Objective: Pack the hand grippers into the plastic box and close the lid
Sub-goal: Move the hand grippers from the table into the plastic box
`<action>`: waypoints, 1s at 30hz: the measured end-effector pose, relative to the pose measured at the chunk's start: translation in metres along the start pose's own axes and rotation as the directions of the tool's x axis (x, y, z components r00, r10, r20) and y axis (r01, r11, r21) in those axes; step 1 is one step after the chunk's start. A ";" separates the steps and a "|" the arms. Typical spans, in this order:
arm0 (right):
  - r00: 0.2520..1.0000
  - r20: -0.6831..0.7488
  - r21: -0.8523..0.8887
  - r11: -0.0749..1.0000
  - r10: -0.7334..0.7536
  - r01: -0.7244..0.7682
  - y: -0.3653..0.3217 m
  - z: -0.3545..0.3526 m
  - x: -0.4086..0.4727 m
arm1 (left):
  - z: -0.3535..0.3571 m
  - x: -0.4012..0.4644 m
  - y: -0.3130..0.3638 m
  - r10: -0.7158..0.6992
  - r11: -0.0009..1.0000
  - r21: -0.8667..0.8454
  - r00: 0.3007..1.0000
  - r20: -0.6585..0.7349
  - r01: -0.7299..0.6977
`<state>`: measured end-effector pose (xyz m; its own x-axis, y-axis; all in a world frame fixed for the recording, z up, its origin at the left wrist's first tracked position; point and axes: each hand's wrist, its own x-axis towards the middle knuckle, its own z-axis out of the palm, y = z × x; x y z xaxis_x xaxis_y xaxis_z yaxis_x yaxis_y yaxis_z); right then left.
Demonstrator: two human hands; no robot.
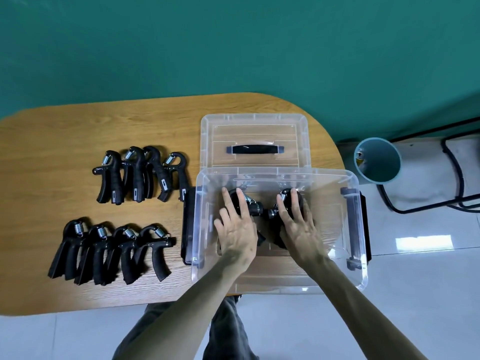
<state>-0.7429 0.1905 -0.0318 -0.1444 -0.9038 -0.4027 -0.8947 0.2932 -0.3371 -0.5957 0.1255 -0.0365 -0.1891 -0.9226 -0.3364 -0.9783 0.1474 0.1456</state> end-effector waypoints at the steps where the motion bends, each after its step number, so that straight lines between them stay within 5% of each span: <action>1: 1.000 -0.002 -0.001 1.000 0.001 -0.001 0.001 0.000 0.001 | 0.001 0.001 0.000 -0.002 1.000 -0.008 1.000 0.001 0.002; 9: 1.000 -0.012 -0.050 0.998 0.029 -0.030 -0.002 -0.002 0.000 | -0.010 -0.006 -0.005 0.051 0.999 -0.015 0.997 -0.063 -0.052; 21: 0.964 -0.265 -0.104 0.994 0.011 -0.040 -0.080 -0.050 -0.017 | -0.086 -0.028 -0.025 0.241 0.969 -0.014 0.954 -0.178 -0.248; 30: 0.937 -0.336 -0.138 0.989 -0.100 0.056 -0.184 -0.068 -0.011 | -0.135 -0.029 -0.121 0.147 0.975 -0.140 0.972 -0.186 -0.174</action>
<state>-0.6054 0.1252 0.0924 -0.1876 -0.9805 -0.0577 -0.9512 0.1960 -0.2383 -0.4603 0.0860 0.0811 -0.3117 -0.9409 -0.1327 -0.9087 0.2544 0.3310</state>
